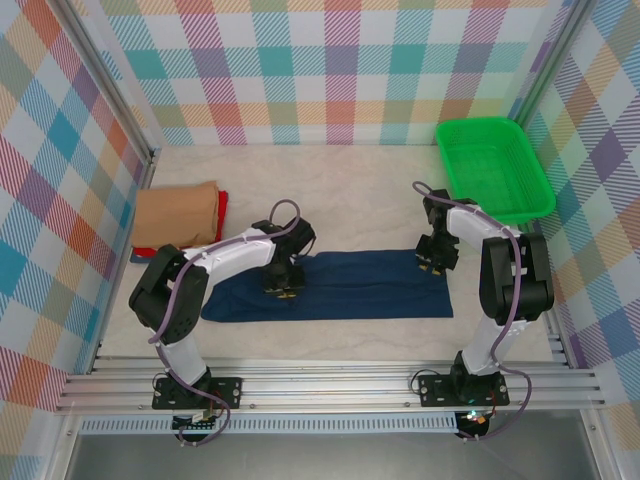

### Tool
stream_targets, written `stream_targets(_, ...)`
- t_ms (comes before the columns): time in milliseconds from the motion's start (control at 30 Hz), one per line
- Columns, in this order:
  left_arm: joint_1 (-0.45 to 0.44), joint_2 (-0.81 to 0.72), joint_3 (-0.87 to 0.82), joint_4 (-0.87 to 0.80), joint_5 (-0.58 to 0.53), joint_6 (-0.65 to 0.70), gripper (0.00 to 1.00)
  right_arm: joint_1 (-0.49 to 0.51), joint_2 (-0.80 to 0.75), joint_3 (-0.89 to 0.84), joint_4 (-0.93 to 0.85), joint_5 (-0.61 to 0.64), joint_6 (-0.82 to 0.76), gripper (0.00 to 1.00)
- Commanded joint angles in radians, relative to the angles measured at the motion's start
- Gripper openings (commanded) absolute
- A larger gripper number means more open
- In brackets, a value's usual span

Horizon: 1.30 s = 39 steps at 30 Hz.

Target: Fold and stack the t-shirts

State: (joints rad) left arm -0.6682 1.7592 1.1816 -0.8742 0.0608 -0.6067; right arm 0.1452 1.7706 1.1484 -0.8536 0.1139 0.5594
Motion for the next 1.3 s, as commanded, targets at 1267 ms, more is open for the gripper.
stream_targets(1267,-0.154,0.063,0.030,-0.063,-0.276,0.079,0.06,0.005,0.015,0.035,-0.016,-0.015,-0.005,0.23)
